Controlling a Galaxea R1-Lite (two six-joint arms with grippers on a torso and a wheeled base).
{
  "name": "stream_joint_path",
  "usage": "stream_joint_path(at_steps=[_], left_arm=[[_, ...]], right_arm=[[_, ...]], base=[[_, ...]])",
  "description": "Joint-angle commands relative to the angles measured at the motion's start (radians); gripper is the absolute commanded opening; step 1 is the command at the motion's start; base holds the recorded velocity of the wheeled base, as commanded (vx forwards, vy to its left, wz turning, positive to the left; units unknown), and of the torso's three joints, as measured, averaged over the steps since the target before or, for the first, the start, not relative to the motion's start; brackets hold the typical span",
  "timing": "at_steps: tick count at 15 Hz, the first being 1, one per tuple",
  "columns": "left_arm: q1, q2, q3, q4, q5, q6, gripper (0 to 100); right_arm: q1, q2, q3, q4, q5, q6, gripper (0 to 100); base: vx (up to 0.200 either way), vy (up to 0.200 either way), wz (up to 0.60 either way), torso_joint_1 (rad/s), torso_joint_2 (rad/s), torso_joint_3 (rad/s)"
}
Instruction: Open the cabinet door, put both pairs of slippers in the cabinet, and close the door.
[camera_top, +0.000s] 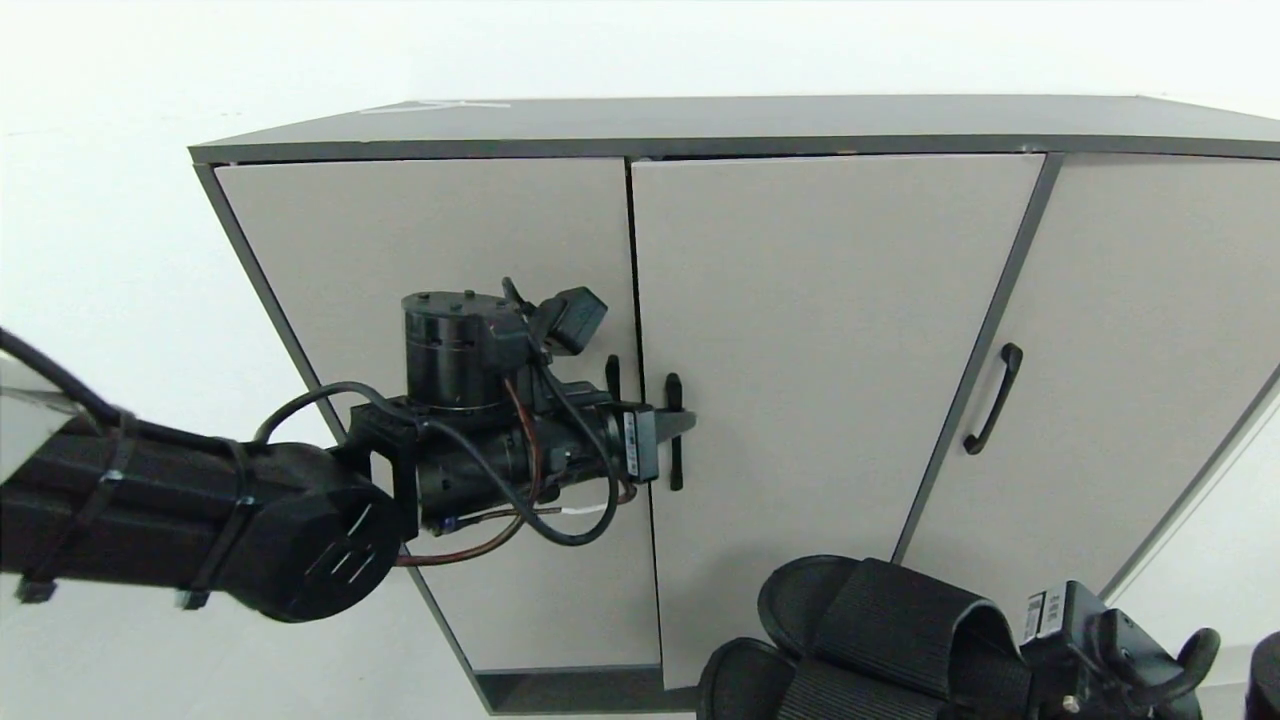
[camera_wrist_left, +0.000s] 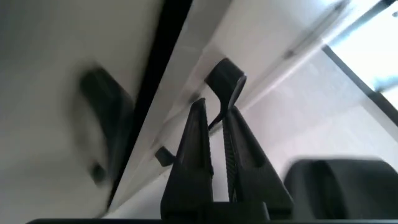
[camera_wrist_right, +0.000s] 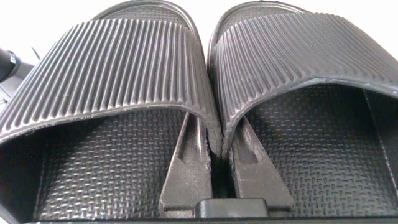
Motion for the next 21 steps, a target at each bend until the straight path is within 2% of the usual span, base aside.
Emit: stream_joint_path(at_steps=[1, 4, 7, 9, 12, 14, 16, 19, 21], left_arm=[[-0.066, -0.141, 0.107, -0.004, 0.001, -0.001, 0], [-0.117, -0.299, 0.224, -0.004, 0.025, -0.005, 0], [-0.115, -0.445, 0.321, -0.003, 0.045, -0.008, 0], [-0.083, -0.483, 0.337, -0.003, 0.044, -0.011, 0], [-0.011, -0.405, 0.302, -0.017, 0.035, -0.004, 0], [0.015, -0.318, 0.273, -0.084, 0.035, -0.007, 0], [0.031, -0.235, 0.23, -0.11, 0.038, -0.008, 0], [0.031, -0.163, 0.172, -0.109, 0.038, -0.008, 0], [0.055, -0.134, 0.137, -0.107, 0.038, -0.007, 0]], right_arm=[[0.001, 0.0, 0.001, 0.0, 0.0, 0.0, 0], [0.001, 0.0, 0.002, 0.0, 0.0, 0.0, 0], [0.001, 0.003, 0.002, 0.0, 0.0, 0.0, 0], [0.001, 0.003, 0.002, 0.0, 0.0, 0.0, 0], [0.002, -0.001, 0.007, 0.0, 0.0, -0.008, 0], [0.004, -0.003, 0.013, 0.0, 0.0, -0.029, 0], [0.01, -0.035, 0.025, 0.001, 0.003, -0.045, 0], [0.019, -0.101, 0.09, 0.001, 0.121, -0.107, 0], [0.019, -0.112, 0.108, 0.001, 0.129, -0.137, 0]], base=[[0.0, 0.0, 0.0, 0.0, 0.0, 0.0], [0.0, 0.0, 0.0, 0.0, 0.0, 0.0], [0.0, 0.0, 0.0, 0.0, 0.0, 0.0], [0.0, 0.0, 0.0, 0.0, 0.0, 0.0], [0.0, 0.0, 0.0, 0.0, 0.0, 0.0], [0.0, 0.0, 0.0, 0.0, 0.0, 0.0], [0.0, 0.0, 0.0, 0.0, 0.0, 0.0], [0.0, 0.0, 0.0, 0.0, 0.0, 0.0], [0.0, 0.0, 0.0, 0.0, 0.0, 0.0]])
